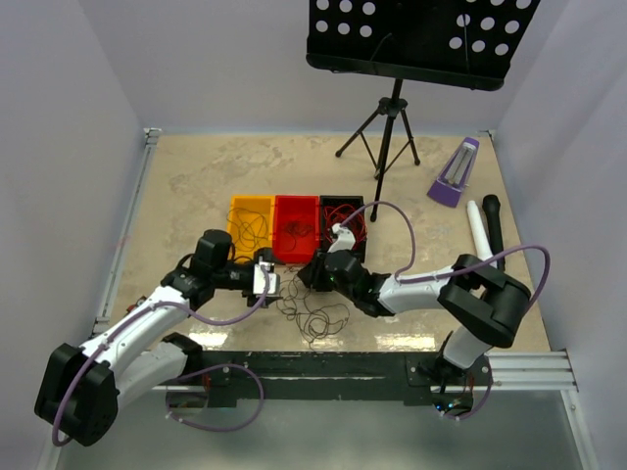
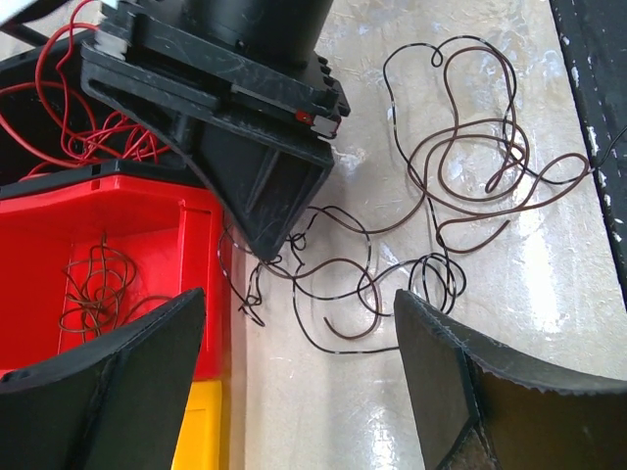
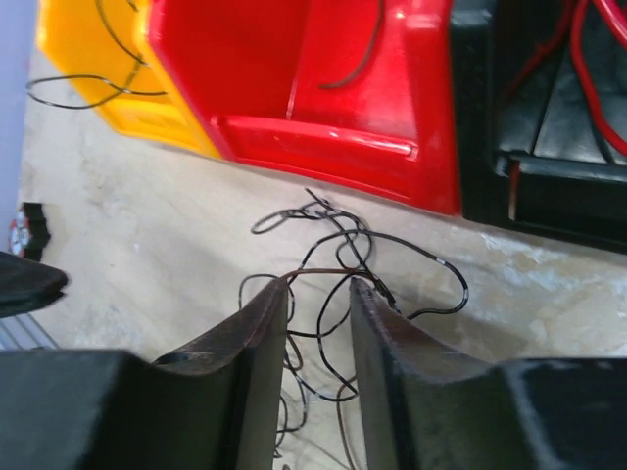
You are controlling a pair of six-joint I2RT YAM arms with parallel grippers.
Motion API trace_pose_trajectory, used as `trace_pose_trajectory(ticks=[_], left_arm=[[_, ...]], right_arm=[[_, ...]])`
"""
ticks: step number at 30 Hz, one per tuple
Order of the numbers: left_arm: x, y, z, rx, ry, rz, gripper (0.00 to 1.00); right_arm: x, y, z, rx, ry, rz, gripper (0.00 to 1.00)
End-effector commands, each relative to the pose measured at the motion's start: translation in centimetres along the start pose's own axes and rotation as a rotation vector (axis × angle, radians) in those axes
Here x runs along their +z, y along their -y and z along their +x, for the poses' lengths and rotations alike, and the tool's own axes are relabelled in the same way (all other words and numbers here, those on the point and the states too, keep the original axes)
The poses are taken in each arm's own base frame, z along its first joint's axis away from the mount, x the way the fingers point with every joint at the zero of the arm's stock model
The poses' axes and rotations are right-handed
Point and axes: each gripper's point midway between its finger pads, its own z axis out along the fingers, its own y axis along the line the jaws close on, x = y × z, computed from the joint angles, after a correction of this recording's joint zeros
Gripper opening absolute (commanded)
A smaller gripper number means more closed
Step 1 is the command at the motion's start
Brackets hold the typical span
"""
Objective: Untangle the cables
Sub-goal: Untie the cable.
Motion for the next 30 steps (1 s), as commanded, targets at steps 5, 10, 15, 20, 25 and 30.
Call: trace_pose_trajectory(ticks=[5,10,15,20,25,30], left_arm=[[0.1,0.4,-0.2,0.024,0.027,-0.002,0.83],[0.3,-0.1,0.0,0.039,0.029,-0.025,0.83],[0.5,-1.3,-0.1,0.046,0.034,-0.066,0.84],[0.5,-1.2,0.3,0.041,0.014,-0.064,0.83],[0.3,-1.3,0.3,0.029,0.006,-0.069,0.83],[0.3,-1.8,0.5,0.032,-0.008,-0.085,0.82]], right_arm=[[-2.2,-5.0,-1.3,-0.080,0.010,-0.243,0.10],[-3.6,-4.9,2.1,-0.190,-0.112,-0.319,0.00],[-4.2,-2.7,1.9,-0.191,-0.084,-0.226,0.18],[-3.6,-3.1,-0.3,-0.203,-0.008,-0.177,0.49],[-1.0,-2.1,1.5,-0.251,-0.049,-0.103,0.56],[-1.0,-1.4,3.9,-0.294,-0.088,-0.067,0.46]])
